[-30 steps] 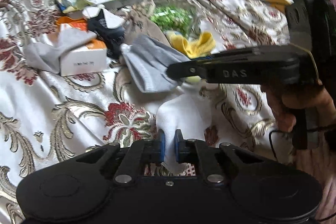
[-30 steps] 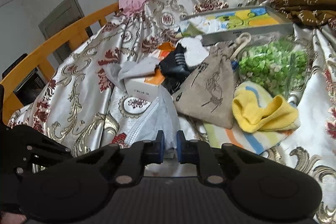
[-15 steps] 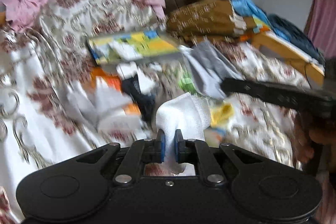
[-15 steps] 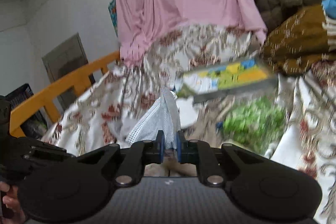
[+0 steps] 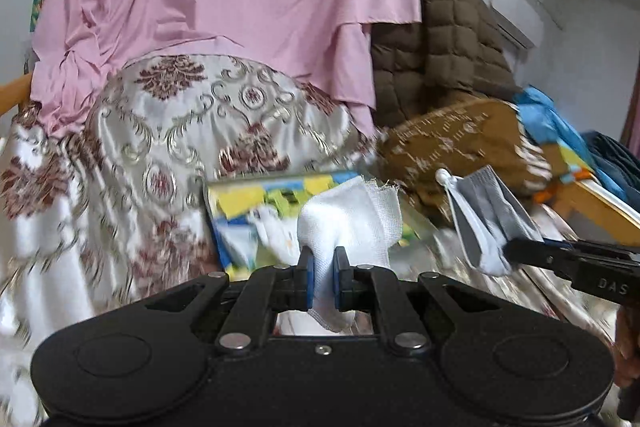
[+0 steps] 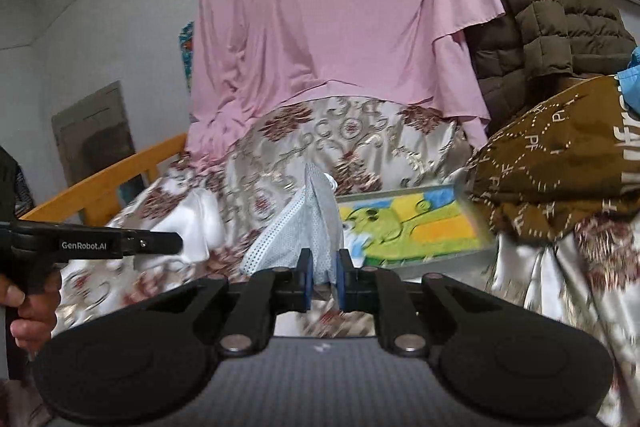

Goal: Organize soft objects
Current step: 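Carry the white towel and grey mask into the metal tray with both grippers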

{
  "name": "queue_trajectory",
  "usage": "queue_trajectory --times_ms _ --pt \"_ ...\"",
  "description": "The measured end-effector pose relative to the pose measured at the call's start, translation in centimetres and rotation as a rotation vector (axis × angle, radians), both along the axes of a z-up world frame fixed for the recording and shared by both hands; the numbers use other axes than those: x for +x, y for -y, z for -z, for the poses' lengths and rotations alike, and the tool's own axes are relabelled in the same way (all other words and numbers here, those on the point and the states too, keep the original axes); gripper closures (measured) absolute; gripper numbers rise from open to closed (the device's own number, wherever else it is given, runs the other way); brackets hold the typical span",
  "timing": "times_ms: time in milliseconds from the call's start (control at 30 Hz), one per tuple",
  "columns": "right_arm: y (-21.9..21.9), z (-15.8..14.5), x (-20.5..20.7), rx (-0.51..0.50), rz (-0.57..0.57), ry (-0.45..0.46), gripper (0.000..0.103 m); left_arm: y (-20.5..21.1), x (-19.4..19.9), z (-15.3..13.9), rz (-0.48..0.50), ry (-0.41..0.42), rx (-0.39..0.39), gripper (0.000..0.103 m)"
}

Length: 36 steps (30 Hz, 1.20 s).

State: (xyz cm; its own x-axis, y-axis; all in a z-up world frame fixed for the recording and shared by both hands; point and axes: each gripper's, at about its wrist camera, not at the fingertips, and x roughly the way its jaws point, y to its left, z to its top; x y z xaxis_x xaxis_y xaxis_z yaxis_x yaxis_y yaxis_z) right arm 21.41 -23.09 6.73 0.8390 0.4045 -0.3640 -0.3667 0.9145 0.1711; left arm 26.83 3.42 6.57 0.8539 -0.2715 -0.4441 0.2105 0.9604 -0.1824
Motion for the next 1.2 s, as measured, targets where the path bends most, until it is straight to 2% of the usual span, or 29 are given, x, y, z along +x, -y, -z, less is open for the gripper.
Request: queue_trajectory --times_ms 167,267,367,567,667,900,1067,1100,1167,1200 --pt "0.5 0.8 8.1 0.012 0.035 -0.023 0.09 0.8 8.8 2.4 -0.037 -0.011 0.016 0.094" --pt "0.4 2.6 13.3 0.008 0.053 -0.06 0.09 1.5 14.6 4.7 -0.051 -0.083 -0.007 0.094" --pt "0.1 4.9 18.6 -0.017 0.09 -0.134 0.09 2.6 19.4 6.8 -0.05 -0.162 -0.015 0.094" --pt "0.1 8.7 26.2 -0.008 0.125 -0.318 0.09 4.8 24.5 10.1 -0.044 -0.293 -0.004 0.094" --pt "0.0 10.3 28.2 -0.04 0.127 -0.373 0.09 5.5 25.4 11.0 -0.047 -0.324 0.0 0.094" --pt "0.3 11.2 28.5 -0.068 0.132 -0.386 0.086 6.9 25.6 11.6 -0.031 -0.335 0.036 0.091" --pt "0.5 10.8 28.0 -0.078 0.127 -0.388 0.065 6.9 24.9 11.2 -0.034 -0.331 0.038 0.08" --pt "0.5 10.6 27.8 -0.087 0.128 -0.382 0.062 6.8 24.5 11.0 -0.041 -0.327 0.031 0.075" --pt "0.7 9.8 26.7 -0.101 0.138 -0.346 0.047 6.6 23.5 10.3 -0.056 -0.31 0.02 0.067" --pt "1.0 9.4 26.1 -0.106 0.145 -0.327 0.045 6.6 22.8 9.8 -0.066 -0.297 0.021 0.061"
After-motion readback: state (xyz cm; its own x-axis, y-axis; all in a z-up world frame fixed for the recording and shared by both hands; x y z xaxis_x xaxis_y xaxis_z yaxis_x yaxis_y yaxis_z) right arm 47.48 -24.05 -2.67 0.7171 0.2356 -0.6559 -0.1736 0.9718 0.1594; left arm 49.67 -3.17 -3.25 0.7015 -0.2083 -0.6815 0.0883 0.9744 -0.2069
